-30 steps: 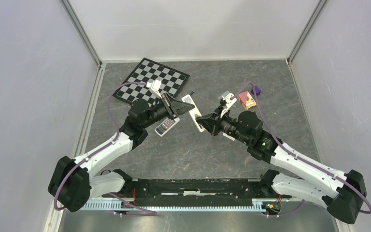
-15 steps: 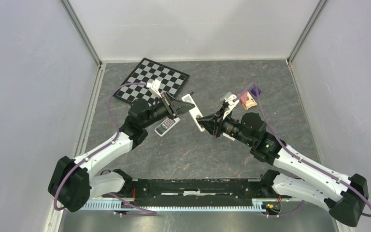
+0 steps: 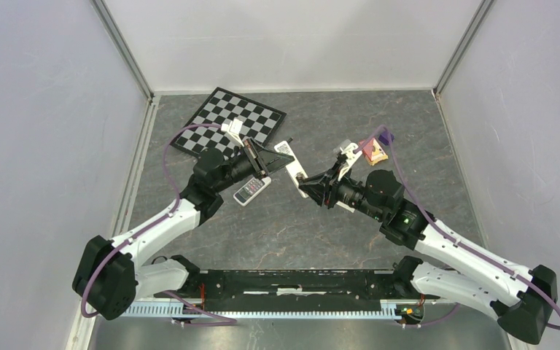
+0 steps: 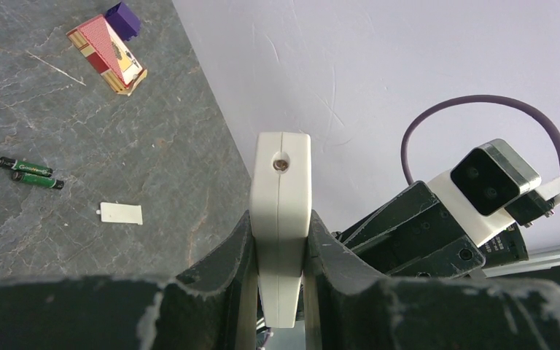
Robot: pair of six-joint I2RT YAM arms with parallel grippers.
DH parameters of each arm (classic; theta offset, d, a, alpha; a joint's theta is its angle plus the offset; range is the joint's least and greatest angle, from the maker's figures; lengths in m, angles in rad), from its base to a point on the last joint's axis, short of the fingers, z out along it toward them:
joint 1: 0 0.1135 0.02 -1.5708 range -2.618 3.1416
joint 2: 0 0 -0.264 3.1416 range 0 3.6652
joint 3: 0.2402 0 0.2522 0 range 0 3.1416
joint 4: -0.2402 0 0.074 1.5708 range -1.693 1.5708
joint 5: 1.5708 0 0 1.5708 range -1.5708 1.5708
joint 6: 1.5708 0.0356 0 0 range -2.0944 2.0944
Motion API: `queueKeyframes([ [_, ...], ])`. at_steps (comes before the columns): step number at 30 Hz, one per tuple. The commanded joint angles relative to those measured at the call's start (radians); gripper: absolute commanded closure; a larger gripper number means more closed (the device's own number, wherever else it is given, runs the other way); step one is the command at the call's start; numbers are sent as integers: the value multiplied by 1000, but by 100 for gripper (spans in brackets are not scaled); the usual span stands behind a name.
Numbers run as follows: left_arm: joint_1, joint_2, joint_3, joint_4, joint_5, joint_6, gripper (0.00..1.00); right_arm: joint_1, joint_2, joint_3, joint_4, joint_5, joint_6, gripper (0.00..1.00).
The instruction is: Load the batteries into the remote control
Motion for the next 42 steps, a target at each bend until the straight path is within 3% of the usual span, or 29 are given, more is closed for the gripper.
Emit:
queueKeyframes([
  [1, 3, 2, 44, 60, 27, 6, 98, 1, -7, 54, -2, 22, 17, 66],
  [7, 3, 18, 44, 90, 54, -8, 98, 1, 30, 75, 4, 45, 21, 68],
  [16, 3, 24, 47, 101, 66, -12, 98, 0, 32, 74, -12, 47, 12, 88],
  [24, 6, 19, 50, 109, 60, -13, 98, 1, 7, 74, -53, 35, 21, 85],
  [36, 17, 5, 50, 94, 56, 29, 98, 1, -13, 145, -77, 18, 61, 45],
  [40, 23, -5, 54, 91, 41, 59, 98, -1, -46, 169, -189, 176, 184, 3],
  [42, 23, -10, 54, 93, 27, 73, 98, -1, -57, 175, -239, 237, 265, 2],
])
